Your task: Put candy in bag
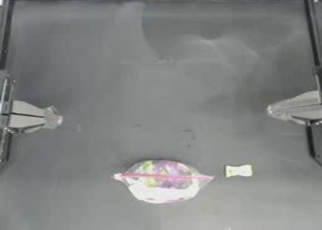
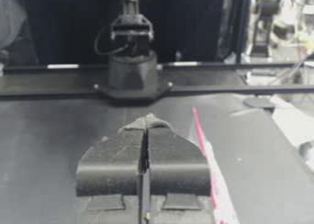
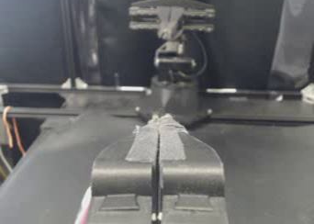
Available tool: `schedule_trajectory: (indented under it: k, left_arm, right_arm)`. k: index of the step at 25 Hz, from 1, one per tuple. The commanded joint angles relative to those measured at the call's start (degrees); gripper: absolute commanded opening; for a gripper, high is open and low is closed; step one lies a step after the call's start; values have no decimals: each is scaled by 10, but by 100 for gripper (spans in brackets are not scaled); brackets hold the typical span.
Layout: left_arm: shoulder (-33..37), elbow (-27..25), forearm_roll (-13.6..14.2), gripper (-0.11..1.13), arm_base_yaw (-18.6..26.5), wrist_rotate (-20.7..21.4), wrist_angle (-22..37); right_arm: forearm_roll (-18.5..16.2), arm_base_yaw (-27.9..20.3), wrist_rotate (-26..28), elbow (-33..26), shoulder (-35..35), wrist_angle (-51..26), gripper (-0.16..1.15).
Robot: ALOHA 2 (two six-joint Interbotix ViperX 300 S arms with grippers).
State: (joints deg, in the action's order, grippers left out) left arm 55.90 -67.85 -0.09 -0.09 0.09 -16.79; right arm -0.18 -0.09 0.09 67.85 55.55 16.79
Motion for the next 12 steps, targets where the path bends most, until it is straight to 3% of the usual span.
schedule_trajectory:
  k: [1,5,9,12]
  left_arm:
    - [-3,-5,2,-2,-3,4,-6]
    - [-2,-6,4,7,-5,6,-2]
    - [0,-8,22,7,-7,6,-1]
    - [5,-9,25,15,-8,6,-1]
  right_arm:
    - [3,12,5,-2,-5,9,-6]
    - [2,16,5,-3,-9,8,8]
    - [-1,18,3,-4,-8,7,9]
    - [-1,18,3,-4,-8,10,17]
